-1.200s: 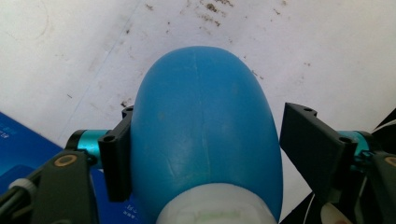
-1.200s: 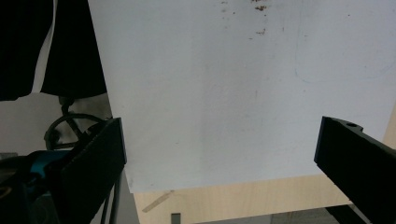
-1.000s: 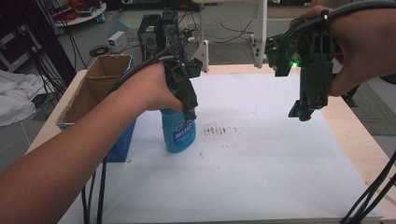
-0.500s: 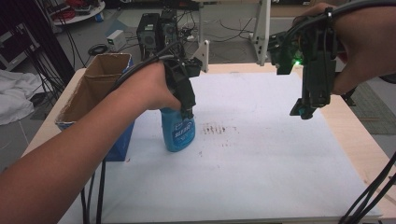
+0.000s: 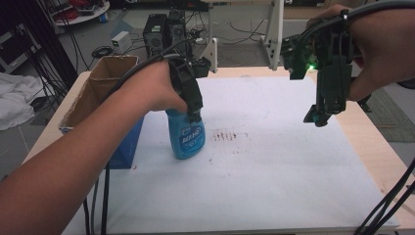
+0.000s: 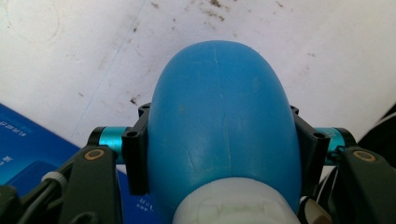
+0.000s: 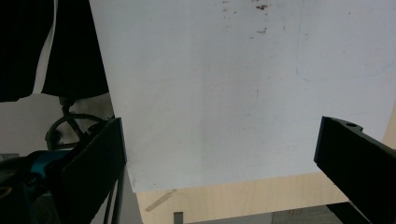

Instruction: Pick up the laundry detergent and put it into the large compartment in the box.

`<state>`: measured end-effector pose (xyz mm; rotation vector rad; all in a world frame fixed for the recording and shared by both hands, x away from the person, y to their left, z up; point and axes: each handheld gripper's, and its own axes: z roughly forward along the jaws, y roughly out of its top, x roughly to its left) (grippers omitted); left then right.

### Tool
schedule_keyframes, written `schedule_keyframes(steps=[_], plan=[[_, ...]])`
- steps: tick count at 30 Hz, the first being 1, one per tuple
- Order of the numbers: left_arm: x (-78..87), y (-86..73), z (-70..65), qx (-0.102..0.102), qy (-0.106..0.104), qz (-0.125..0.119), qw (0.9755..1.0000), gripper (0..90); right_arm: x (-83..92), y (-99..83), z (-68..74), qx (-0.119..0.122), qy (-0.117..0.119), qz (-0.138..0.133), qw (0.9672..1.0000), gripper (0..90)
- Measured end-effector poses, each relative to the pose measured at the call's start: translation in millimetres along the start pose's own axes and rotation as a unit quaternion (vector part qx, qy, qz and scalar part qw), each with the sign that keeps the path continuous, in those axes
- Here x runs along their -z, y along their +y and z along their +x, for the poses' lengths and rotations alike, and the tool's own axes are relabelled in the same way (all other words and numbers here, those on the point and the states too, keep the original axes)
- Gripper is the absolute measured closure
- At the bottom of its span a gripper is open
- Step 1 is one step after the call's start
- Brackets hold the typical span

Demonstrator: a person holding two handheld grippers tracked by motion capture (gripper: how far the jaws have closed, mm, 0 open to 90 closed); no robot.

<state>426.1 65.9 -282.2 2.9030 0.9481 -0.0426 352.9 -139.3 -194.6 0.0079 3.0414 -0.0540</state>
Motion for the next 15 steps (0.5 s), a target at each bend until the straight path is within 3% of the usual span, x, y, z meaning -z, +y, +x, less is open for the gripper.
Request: schedule_keyframes(steps=[4,10,13,14,15], plan=[[10.8,-1.1,-3.7,-0.006,0.001,-0.001,1.0000,37.6,0.4,0.1,0.5,0.000,-0.001,-0.001,1.0000,1.3],[40.9,-3.6,-6.8,-0.020,-0.006,0.008,0.9998,37.6,-0.1,2.2,2.1,0.003,-0.004,0.002,1.0000,1.3],[56.5,-7.2,-3.7,-0.017,-0.014,-0.001,0.9998,37.5,-0.5,4.1,2.5,0.012,-0.005,0.004,0.9999,1.3],[66.4,-10.8,-0.1,-0.008,-0.016,-0.006,0.9998,37.5,-0.5,4.8,3.8,0.007,-0.004,0.001,1.0000,1.3],[66.4,-10.8,-0.1,-0.008,-0.016,-0.006,0.9998,37.6,-0.5,4.8,3.8,0.007,-0.004,0.001,1.0000,1.3]])
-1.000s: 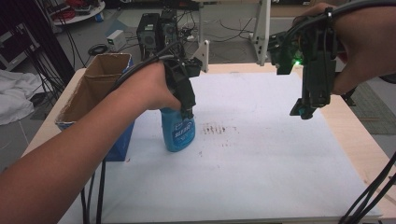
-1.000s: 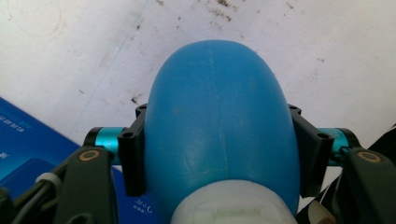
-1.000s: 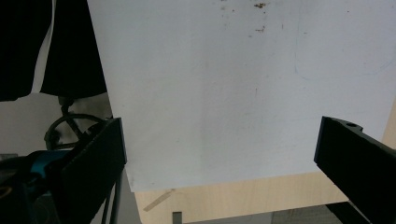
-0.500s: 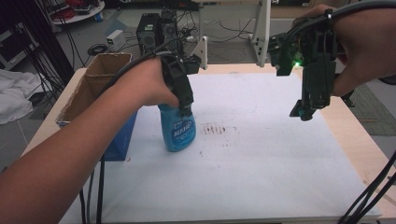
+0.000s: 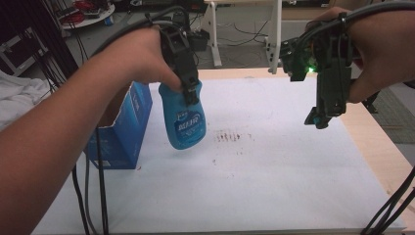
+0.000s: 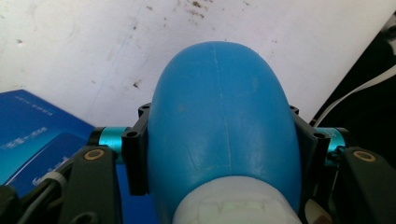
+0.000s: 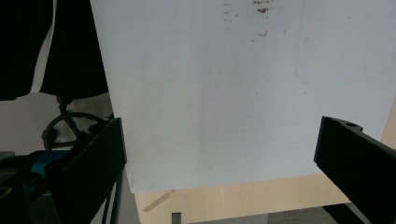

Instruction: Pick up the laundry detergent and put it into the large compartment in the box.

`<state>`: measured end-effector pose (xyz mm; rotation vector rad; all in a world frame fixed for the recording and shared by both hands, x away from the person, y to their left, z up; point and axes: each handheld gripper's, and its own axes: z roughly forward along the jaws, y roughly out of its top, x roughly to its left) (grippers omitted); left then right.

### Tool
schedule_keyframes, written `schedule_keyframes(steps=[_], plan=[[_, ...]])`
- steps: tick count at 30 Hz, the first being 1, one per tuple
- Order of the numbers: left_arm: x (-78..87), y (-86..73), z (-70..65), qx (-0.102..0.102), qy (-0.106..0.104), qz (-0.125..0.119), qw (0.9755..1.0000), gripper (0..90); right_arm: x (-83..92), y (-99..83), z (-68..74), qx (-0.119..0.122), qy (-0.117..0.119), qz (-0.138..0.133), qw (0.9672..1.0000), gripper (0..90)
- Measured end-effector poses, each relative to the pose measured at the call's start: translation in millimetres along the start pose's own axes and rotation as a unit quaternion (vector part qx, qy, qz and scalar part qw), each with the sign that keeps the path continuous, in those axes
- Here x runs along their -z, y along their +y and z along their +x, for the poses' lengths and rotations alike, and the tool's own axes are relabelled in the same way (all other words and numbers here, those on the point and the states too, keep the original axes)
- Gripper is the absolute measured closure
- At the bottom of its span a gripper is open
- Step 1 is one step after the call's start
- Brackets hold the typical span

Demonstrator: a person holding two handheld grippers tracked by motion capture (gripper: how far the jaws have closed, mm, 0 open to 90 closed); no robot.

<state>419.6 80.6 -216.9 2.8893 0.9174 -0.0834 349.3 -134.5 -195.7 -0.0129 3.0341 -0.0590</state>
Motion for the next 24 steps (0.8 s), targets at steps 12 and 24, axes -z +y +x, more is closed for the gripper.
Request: schedule_keyframes(steps=[12,24], plan=[[58.4,-28.4,25.5,0.052,0.016,-0.020,0.9983,37.5,-0.2,3.1,-1.3,0.007,-0.002,-0.008,0.9999,1.3],[113.4,-66.5,51.6,0.135,0.015,-0.054,0.9892,37.5,-1.7,6.8,-3.4,0.008,-0.003,-0.013,0.9999,1.3]])
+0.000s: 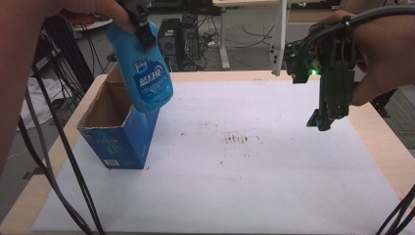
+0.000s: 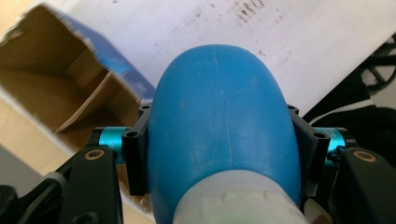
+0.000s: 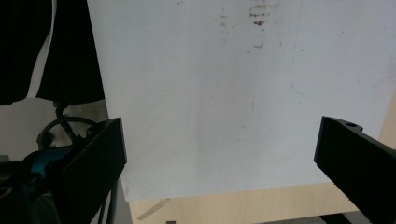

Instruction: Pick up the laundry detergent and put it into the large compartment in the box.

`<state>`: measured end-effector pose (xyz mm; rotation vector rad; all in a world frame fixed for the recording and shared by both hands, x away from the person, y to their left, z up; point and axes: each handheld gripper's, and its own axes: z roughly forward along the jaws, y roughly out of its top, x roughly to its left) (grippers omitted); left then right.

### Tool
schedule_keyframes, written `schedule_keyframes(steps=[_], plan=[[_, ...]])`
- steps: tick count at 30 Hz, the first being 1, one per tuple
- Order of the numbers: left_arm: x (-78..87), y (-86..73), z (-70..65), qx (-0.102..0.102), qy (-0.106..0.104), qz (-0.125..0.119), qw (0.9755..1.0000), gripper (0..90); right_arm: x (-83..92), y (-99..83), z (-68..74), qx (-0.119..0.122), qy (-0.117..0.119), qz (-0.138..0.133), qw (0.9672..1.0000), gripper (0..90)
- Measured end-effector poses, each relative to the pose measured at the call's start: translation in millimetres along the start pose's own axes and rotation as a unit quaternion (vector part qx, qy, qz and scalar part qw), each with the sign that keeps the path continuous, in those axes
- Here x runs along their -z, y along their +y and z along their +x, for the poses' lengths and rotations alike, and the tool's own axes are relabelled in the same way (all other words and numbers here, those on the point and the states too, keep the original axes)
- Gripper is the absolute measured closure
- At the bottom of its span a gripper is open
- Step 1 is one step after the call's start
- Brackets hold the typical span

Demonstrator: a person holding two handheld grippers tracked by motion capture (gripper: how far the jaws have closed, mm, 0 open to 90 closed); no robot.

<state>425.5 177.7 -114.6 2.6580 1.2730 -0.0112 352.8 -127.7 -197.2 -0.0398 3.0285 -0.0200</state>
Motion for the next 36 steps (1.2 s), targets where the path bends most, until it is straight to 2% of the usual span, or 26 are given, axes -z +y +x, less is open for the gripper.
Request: schedule_keyframes(steps=[1,3,9,17,22,28,36], plan=[[7.5,-4.0,6.1,0.012,0.007,-0.004,0.9999,37.5,-1.0,0.0,-0.3,0.001,-0.001,-0.003,1.0000,1.3],[13.1,-7.8,13.7,0.021,0.014,0.000,0.9997,37.5,-3.2,-0.4,-0.8,0.004,0.003,0.004,1.0000,1.3],[20.2,-19.0,35.5,0.058,0.024,0.013,0.9979,37.5,-2.0,-2.1,-0.8,0.000,0.001,-0.001,1.0000,1.3],[15.5,-29.0,54.2,0.096,0.049,0.033,0.9936,37.5,-3.1,-2.6,-1.6,-0.004,0.004,0.003,1.0000,1.3],[0.8,-31.4,62.6,0.114,0.058,0.049,0.9906,37.5,-3.6,-1.8,-2.5,-0.002,0.003,0.001,1.0000,1.3],[-22.8,-38.0,73.5,0.129,0.042,0.055,0.9892,37.5,-4.2,-3.6,-1.4,-0.003,0.003,0.002,1.0000,1.3],[-63.5,-42.9,82.9,0.140,0.028,0.070,0.9873,37.5,-5.8,-6.2,-0.9,-0.009,0.006,0.000,0.9999,1.3]])
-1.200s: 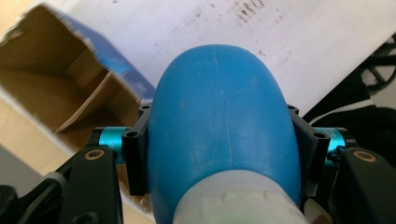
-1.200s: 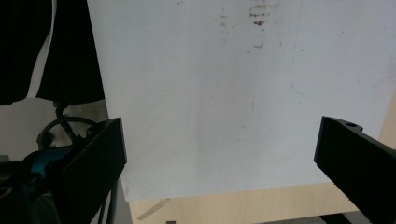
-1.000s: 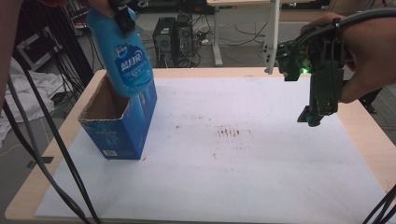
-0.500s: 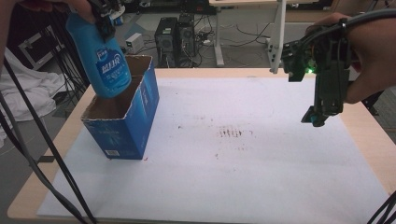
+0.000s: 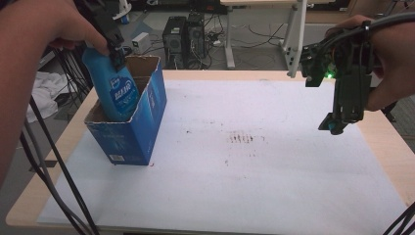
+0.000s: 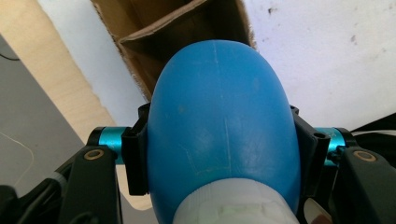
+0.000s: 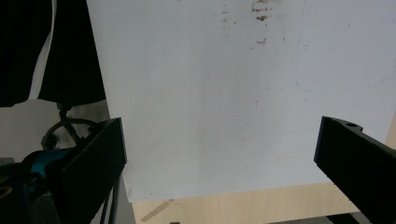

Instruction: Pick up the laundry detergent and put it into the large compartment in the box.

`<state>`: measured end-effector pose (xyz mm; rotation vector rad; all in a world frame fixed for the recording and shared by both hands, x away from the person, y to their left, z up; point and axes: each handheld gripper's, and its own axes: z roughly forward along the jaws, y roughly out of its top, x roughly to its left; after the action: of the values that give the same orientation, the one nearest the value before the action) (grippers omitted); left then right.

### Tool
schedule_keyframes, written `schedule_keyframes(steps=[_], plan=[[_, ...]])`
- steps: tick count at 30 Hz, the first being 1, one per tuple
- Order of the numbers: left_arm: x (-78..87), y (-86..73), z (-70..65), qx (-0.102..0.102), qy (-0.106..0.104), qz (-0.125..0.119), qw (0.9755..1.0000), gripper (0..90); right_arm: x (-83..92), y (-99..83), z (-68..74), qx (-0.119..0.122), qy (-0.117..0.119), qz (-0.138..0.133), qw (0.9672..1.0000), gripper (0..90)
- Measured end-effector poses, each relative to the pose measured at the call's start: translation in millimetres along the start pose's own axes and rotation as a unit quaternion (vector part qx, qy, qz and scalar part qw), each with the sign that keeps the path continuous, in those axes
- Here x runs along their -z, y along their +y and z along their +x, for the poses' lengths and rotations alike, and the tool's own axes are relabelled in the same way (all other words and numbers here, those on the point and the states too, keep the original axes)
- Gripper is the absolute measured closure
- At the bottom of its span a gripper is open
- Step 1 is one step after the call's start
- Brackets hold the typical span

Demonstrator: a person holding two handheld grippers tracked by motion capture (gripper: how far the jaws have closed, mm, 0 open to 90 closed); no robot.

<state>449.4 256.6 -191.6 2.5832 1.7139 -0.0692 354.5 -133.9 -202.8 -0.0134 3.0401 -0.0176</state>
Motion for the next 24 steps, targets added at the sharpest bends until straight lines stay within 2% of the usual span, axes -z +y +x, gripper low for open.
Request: schedule_keyframes(steps=[4,7,8,9,14,18,21,24], plan=[[-18.0,1.6,0.5,-0.009,-0.003,0.002,0.9999,37.5,-1.6,0.3,-0.3,0.001,0.001,0.001,1.0000,1.3],[-31.2,3.2,0.1,-0.028,-0.007,0.004,0.9996,37.4,-1.6,0.5,-0.6,-0.001,0.001,0.001,1.0000,1.3],[-31.2,3.2,0.1,-0.028,-0.007,0.004,0.9996,37.4,-1.6,0.5,-0.6,-0.001,0.001,0.001,1.0000,1.3],[-39.7,4.1,0.3,-0.037,-0.010,0.008,0.9993,37.4,-1.7,0.5,-0.8,-0.002,0.000,0.000,1.0000,1.3],[-56.1,5.8,-0.5,-0.058,-0.010,0.021,0.9981,37.4,-3.6,1.1,-2.8,0.000,0.001,0.001,1.0000,1.3],[-64.0,5.9,-3.9,-0.089,0.000,0.027,0.9957,37.4,-3.7,2.0,-2.7,0.001,0.002,0.001,1.0000,1.3],[-68.7,5.0,-5.9,-0.117,0.004,0.028,0.9928,37.4,-4.4,2.9,-2.4,0.001,0.001,0.001,1.0000,1.3],[-73.4,3.2,-5.1,-0.135,0.007,0.031,0.9904,37.4,-5.2,3.6,-2.5,0.002,0.002,0.001,1.0000,1.3]])
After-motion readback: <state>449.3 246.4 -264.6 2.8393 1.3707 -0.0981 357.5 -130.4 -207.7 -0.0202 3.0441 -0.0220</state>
